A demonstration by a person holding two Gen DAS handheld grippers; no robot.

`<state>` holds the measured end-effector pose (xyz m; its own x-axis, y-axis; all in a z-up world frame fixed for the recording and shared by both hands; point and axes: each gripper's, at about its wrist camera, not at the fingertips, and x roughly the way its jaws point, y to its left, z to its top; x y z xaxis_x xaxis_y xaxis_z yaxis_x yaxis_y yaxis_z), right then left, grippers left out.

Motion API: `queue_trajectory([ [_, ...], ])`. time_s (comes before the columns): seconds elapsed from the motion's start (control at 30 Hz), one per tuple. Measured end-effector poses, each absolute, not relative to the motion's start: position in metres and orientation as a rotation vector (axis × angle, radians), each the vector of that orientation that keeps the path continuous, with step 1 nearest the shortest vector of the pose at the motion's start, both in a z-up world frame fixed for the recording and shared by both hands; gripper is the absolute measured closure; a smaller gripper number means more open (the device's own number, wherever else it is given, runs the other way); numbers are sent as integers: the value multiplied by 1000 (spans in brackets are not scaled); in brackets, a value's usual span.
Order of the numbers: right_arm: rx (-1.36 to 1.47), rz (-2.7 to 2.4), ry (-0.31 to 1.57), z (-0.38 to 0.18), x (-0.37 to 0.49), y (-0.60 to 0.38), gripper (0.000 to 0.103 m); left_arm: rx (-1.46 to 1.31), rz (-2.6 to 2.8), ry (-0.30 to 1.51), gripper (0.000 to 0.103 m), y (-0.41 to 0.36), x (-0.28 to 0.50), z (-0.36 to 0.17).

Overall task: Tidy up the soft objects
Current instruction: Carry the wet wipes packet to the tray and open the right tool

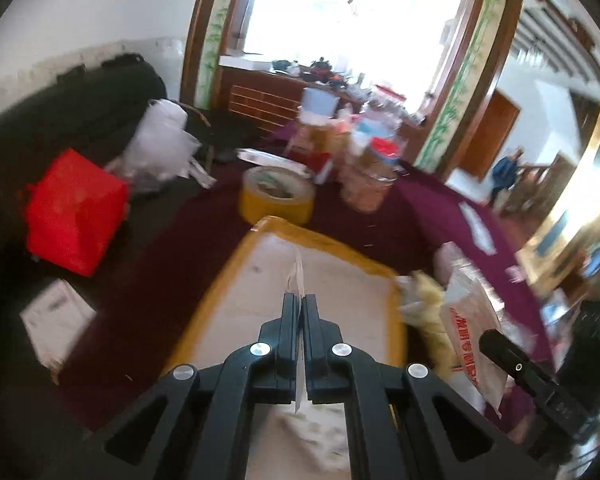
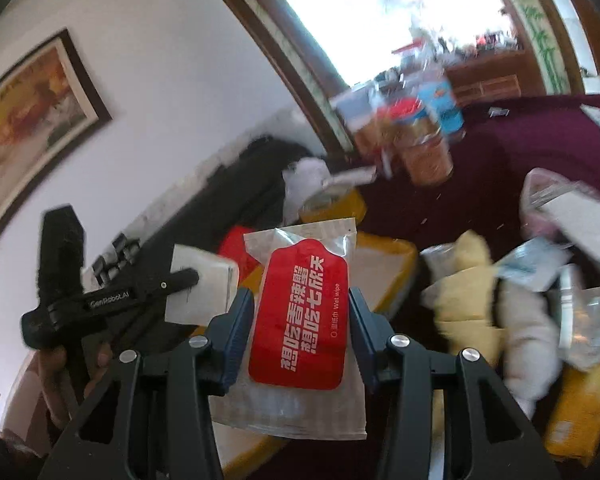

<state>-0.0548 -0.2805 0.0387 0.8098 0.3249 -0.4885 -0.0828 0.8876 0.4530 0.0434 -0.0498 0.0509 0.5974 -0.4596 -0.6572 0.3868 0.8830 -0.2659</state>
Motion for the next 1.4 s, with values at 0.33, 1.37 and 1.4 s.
queue_trajectory([
  [0.33, 385, 141, 697, 11, -10, -263, 57, 214, -493, 865, 101, -98, 63, -1],
  [1.37, 468, 215, 579, 29, -89, -282, 34, -187, -709, 1039, 40, -50, 33, 8],
  [1.4, 470, 208, 571, 30, -102, -288, 34, -183, -731, 1036, 36, -56, 24, 9],
])
